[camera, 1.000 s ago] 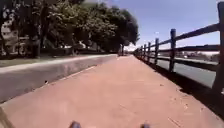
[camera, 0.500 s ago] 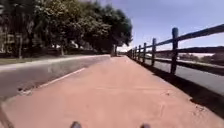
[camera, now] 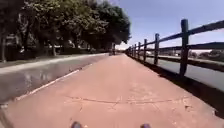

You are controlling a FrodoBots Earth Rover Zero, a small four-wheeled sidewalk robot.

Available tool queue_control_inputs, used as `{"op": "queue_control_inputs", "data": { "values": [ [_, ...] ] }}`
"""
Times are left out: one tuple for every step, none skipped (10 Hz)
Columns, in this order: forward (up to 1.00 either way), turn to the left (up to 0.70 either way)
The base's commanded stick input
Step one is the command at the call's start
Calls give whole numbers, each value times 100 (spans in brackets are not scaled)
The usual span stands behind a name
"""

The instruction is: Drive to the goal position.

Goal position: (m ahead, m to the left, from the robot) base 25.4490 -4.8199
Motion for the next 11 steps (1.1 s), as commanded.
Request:
{"op": "queue_control_inputs", "data": {
  "values": [
    [100, -9],
    [100, -40],
    [100, -40],
    [100, -40],
    [100, -12],
    [100, 0],
    [100, 0],
    [100, 0],
    [100, 0],
    [100, 0],
    [100, 0]
  ]
}}
